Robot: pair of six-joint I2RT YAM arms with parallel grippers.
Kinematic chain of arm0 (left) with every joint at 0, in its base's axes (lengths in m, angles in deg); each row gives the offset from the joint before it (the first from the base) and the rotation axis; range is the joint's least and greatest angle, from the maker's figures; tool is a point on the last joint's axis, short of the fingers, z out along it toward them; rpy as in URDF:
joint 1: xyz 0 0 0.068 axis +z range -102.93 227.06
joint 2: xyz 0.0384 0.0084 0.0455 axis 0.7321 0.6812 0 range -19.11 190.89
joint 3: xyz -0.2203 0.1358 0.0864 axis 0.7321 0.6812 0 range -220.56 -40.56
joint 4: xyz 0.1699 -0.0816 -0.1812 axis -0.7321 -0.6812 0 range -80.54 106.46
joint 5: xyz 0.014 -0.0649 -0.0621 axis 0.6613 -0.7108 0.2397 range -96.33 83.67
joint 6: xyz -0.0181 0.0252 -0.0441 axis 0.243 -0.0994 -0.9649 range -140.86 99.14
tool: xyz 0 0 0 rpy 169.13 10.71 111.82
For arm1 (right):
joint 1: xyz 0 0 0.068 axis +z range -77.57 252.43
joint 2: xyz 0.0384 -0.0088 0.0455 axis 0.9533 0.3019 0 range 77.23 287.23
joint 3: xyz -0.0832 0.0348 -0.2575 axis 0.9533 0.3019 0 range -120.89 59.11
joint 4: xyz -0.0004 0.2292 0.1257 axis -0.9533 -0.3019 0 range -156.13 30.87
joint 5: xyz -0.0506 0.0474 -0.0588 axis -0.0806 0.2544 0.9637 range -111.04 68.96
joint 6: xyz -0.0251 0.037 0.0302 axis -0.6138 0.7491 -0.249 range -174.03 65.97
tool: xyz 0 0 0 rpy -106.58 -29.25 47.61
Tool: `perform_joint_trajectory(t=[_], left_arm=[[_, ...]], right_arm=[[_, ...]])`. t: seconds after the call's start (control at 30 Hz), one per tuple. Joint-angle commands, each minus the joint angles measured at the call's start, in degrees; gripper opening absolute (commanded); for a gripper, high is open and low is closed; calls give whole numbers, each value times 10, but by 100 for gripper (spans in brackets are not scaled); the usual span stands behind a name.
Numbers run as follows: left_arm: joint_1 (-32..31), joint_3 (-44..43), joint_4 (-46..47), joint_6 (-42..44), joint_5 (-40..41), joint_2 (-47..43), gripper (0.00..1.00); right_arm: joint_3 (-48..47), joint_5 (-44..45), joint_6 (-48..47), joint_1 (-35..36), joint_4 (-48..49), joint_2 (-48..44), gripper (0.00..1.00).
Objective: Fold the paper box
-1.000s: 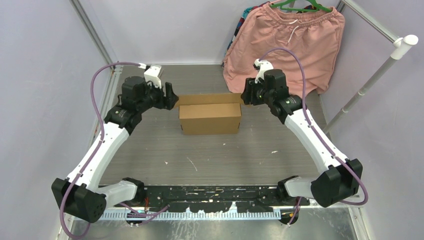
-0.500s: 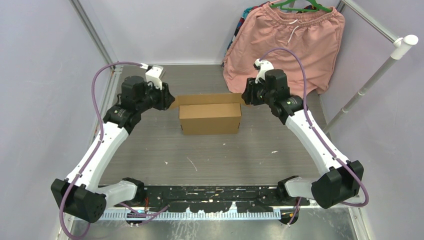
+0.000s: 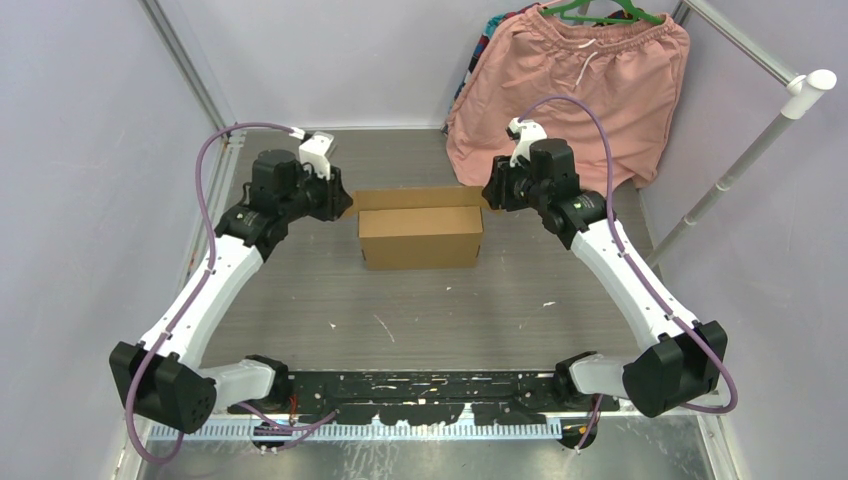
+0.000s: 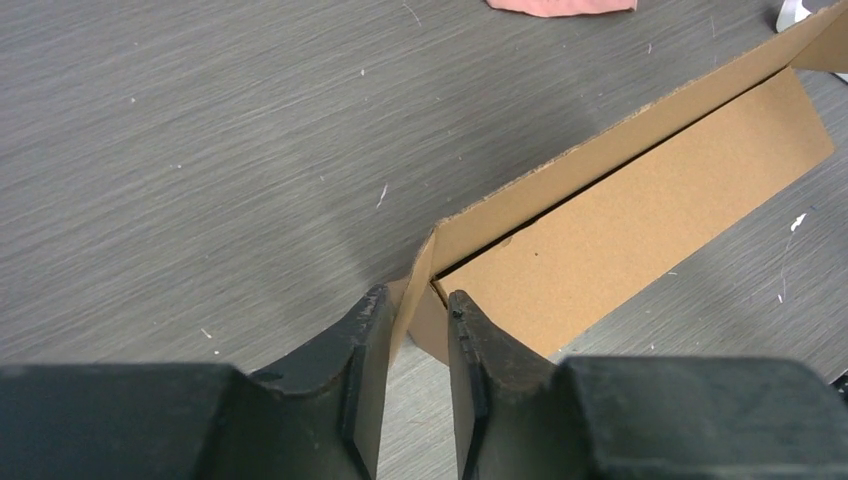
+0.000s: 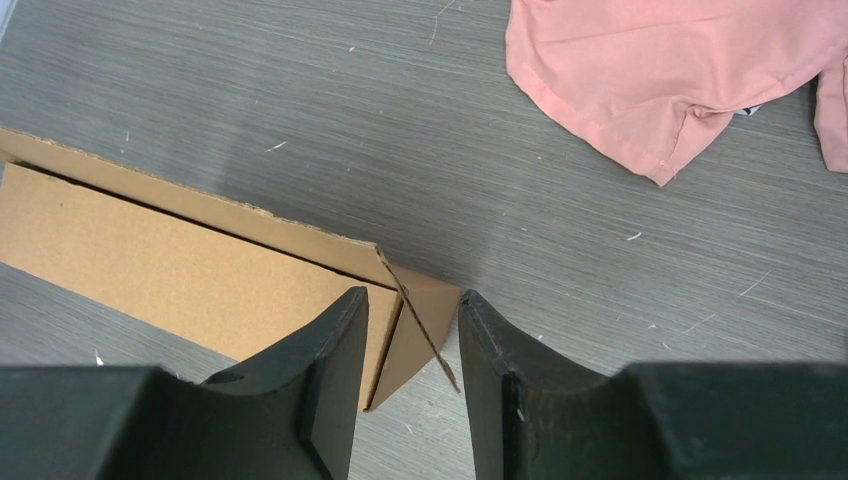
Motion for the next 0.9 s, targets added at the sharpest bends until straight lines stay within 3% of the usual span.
perform_joint_trajectory(t=[0.0, 0.87], left_arm=[[1, -28, 6, 10, -12, -7, 31], [1, -35, -1, 16, -16, -4, 33]], right_arm=[[-6, -7, -8, -2, 18, -17, 44], [-2, -9, -13, -2, 19, -6, 37]])
